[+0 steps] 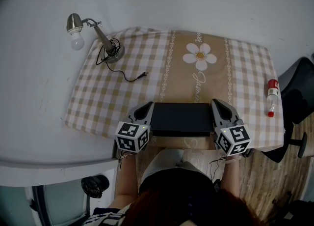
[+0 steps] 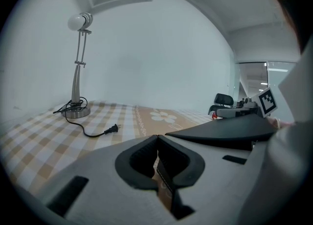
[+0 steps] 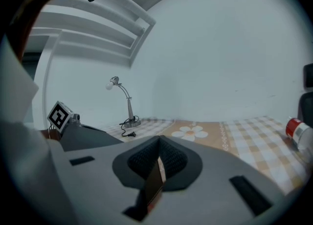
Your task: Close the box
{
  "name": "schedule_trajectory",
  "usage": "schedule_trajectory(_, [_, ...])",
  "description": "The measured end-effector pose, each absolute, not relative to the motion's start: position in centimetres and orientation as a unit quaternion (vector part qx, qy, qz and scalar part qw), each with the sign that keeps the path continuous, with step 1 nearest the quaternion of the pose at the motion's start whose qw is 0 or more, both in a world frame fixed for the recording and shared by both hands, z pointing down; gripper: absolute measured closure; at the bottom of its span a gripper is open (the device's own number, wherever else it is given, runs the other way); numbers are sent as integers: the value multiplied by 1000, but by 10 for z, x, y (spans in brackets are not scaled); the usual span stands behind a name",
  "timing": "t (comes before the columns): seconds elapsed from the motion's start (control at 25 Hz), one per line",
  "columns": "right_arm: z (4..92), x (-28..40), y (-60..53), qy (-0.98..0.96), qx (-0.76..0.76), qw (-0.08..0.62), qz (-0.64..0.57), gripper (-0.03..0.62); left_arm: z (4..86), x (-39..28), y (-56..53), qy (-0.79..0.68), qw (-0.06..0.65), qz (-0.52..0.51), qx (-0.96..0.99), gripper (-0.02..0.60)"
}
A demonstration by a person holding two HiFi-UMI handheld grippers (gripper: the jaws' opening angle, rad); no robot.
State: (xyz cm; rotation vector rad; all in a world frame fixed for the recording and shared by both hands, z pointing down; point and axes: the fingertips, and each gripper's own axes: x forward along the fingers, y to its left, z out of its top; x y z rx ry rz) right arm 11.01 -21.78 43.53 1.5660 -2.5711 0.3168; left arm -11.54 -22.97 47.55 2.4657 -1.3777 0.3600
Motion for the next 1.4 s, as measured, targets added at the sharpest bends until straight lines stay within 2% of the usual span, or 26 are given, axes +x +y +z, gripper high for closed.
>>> schedule_trajectory(1.4, [444, 87, -157, -860, 492, 86, 103, 577, 471, -119, -172, -475, 132, 110, 863, 555])
